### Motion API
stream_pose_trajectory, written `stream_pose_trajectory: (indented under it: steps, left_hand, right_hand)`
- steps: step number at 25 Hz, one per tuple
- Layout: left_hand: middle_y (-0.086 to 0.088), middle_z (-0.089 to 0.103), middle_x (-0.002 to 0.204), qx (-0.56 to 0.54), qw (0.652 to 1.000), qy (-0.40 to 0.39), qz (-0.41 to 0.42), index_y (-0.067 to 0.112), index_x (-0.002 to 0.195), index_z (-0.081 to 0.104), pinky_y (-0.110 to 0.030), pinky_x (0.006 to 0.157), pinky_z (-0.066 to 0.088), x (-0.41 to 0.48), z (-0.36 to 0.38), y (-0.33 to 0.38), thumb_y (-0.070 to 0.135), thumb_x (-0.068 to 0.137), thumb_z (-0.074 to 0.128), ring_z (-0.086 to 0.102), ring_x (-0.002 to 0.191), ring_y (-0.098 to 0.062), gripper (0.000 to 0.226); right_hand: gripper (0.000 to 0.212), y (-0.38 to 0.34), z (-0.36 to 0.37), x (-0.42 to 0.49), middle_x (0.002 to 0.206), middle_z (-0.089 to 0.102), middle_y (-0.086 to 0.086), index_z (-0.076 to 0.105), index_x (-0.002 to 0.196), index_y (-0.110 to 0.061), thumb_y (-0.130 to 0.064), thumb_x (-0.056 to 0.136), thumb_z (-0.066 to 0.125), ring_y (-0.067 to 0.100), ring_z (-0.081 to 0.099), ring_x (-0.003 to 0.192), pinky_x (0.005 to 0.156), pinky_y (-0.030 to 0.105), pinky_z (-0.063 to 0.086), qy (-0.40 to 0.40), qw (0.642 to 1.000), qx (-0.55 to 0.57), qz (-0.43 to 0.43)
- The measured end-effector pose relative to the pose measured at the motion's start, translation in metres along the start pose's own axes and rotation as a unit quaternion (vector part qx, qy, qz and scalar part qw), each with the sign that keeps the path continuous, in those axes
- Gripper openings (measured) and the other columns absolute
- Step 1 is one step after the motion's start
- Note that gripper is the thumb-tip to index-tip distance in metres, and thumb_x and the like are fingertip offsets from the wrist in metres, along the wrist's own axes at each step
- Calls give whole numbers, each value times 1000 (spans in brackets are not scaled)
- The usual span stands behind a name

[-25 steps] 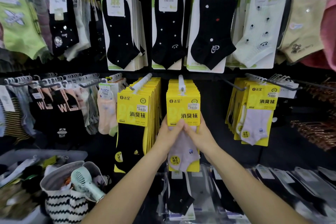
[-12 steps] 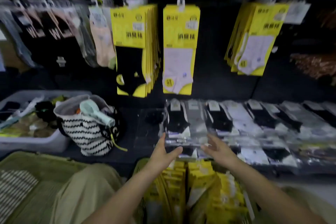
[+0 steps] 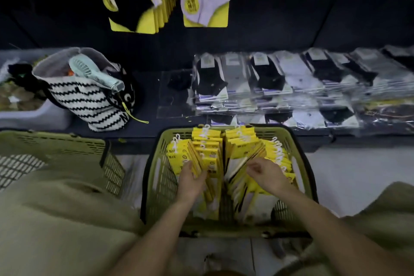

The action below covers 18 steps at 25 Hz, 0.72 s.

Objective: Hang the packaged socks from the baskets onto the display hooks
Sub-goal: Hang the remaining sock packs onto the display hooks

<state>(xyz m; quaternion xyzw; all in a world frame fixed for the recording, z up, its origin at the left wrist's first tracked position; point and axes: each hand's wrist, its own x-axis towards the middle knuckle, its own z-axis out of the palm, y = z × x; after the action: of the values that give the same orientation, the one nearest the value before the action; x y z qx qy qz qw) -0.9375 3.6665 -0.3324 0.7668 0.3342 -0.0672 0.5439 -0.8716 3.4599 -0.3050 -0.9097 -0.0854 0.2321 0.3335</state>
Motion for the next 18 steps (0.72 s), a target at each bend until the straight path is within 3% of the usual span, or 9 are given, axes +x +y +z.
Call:
stream_pose_trajectory:
  steps: [3,6,10,14,16,18]
  left_hand:
    - [-11,42,142,-47,997,58,-29,9,138,37,-28,90,41,6,-5,-4,19,90,60,45,125,-25,54]
    - [-13,39,144,-105,990,69,-67,6,140,34,-29,96,37,8,-10,-8,16,91,59,42,129,-27,56]
    - [-11,41,143,-136,982,74,-107,8,137,41,-32,101,35,26,-26,-19,18,92,56,42,129,-26,49]
    - [-11,42,142,-164,975,83,-128,8,137,41,-35,105,36,49,-32,-21,20,92,55,41,129,-26,48]
    - [-8,50,130,-167,974,100,-119,11,128,49,-28,94,37,63,-35,-18,14,92,54,46,123,-25,37]
    - [-6,55,113,-182,972,119,-84,20,107,54,-26,83,36,75,-38,-15,4,90,51,53,107,-23,24]
  right_hand:
    - [31,-22,16,9,117,64,7,60,120,-9,-23,93,55,20,60,107,85,22,44,-12,999,4,-36]
    - [35,-47,48,21,117,64,7,58,123,-8,-23,91,58,18,60,105,83,20,44,-30,998,42,-43]
    - [47,-72,93,57,128,57,8,47,132,-11,-27,90,60,22,56,115,93,30,43,-51,998,47,-4]
    - [52,-87,128,89,126,57,9,47,127,-11,-33,85,66,27,54,117,87,29,43,-37,997,52,51]
    - [51,-90,144,95,121,58,8,48,123,-14,-40,83,65,28,54,114,84,32,43,-22,997,33,70]
    - [50,-89,157,97,123,54,8,47,125,-20,-36,81,64,31,48,117,87,36,42,-2,996,-46,73]
